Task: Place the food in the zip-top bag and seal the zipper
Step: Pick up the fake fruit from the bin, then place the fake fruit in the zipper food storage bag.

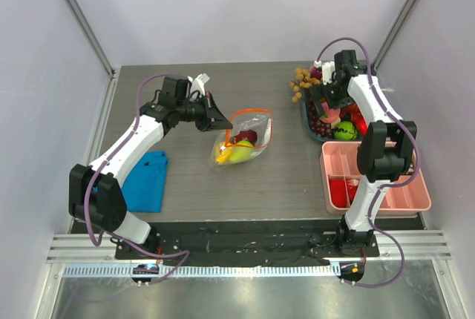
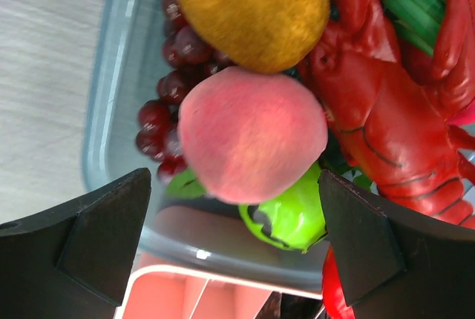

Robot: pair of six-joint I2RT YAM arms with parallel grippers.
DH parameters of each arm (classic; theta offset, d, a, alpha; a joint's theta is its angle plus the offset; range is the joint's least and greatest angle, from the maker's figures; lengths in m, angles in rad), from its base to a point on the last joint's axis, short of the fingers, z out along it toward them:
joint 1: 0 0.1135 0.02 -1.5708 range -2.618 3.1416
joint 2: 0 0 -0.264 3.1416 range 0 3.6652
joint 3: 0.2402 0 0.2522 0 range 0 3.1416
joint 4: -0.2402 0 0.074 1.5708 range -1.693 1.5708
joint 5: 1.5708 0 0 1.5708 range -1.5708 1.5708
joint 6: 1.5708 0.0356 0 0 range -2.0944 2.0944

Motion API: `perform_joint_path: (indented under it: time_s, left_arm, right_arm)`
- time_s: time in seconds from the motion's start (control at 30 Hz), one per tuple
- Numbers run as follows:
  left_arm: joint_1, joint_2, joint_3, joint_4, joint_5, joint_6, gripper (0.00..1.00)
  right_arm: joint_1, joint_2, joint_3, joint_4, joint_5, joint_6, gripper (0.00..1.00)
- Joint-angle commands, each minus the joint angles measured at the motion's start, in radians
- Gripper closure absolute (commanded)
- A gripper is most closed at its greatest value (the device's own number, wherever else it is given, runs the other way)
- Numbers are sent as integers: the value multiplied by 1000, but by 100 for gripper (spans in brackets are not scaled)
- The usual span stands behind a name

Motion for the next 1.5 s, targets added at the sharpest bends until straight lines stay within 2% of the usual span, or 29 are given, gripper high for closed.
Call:
perform_joint_path:
  time_s: [0.0,0.4,0.53,0.57,0.73,0.9,1.03,1.07,1.2,1.33,1.47]
  left_arm:
    - [-3,6,40,8,11,12,100]
    - [-5,9,31,3,16,10,100]
    - [-3,6,31,-6,16,13,100]
    - [-3,6,33,-6,16,15,100]
    - [-3,1,29,-23,19,28,100]
    - [-3,-1,31,-37,19,42,100]
    - [-5,5,36,-35,22,44,100]
    - [-3,6,40,-35,22,44,100]
    - [-3,10,46,-37,26,44,100]
    - [-3,10,49,-47,27,48,100]
    - [-3,9,56,-52,30,50,100]
  right_arm:
    - [9,10,-3,75,51,9,0]
    - [14,41,-64,148,109,7,1]
    - [14,-4,-69,129,89,6,10]
    - [14,-16,-70,125,85,7,15]
    - [14,-102,-41,50,71,21,28]
    - [12,-177,98,-69,-58,37,40]
    - [23,-200,238,-214,-278,34,42]
    - [27,-208,281,-228,-402,35,42]
    - [136,-255,310,-208,-543,79,41]
    - [360,-312,258,-130,-550,66,38]
    - [514,-331,166,-84,-482,24,38]
